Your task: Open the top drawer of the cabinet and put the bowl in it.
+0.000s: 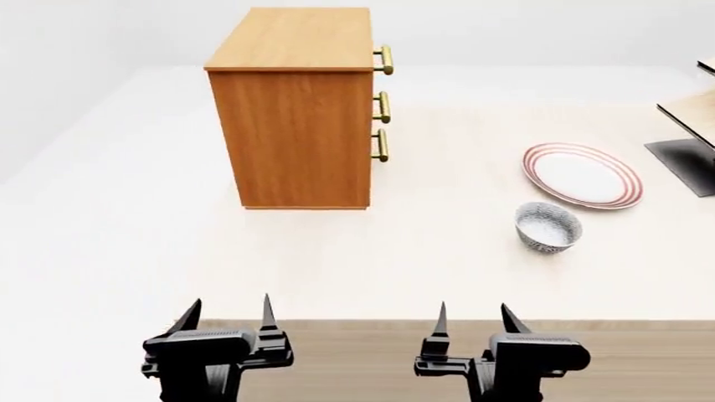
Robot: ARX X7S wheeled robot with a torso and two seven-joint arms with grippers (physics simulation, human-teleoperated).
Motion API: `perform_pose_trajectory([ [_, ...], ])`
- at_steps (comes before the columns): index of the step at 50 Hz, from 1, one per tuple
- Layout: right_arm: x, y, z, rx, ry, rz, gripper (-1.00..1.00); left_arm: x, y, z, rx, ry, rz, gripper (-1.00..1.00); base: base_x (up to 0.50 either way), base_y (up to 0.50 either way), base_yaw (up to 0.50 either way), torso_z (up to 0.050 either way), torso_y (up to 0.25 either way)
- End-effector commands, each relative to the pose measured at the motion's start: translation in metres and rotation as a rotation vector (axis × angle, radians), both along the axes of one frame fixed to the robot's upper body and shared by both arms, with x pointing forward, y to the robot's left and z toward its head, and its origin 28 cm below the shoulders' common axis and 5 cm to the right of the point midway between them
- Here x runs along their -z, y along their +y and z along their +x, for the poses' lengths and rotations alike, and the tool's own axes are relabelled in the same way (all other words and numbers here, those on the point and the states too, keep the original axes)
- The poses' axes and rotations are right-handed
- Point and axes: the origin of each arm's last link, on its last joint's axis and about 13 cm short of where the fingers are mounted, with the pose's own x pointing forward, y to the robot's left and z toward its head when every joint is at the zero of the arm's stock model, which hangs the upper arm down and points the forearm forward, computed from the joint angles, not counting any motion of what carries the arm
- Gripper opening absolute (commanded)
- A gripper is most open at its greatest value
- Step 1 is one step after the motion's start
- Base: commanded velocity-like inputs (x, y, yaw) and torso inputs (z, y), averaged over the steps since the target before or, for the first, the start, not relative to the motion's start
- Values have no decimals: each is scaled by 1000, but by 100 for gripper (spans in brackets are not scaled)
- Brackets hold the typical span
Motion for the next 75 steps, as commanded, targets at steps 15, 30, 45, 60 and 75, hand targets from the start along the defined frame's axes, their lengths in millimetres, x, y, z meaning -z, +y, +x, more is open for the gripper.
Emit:
perform_pose_trajectory([
  [15, -69, -9, -1, -44, -227, -56, 100, -77, 69, 78, -359, -183, -34, 100, 0, 0, 0, 0, 0],
  [30, -295, -42, 94, -87, -644, -277, 100, -179, 185, 187, -893, -137, 16, 100, 0, 0, 0, 0, 0],
  [45, -292, -71, 168, 8, -186, 31, 100, -146, 197, 173, -942, 59, 85, 100, 0, 0, 0, 0, 0],
  [60, -276, -82, 168, 33, 23, 18, 100, -141, 206, 166, -965, 94, 46, 100, 0, 0, 0, 0, 0],
  [75, -275, -90, 165, 70, 38, 48, 100, -141, 206, 166, -958, 102, 15, 100, 195, 0, 0, 0, 0],
])
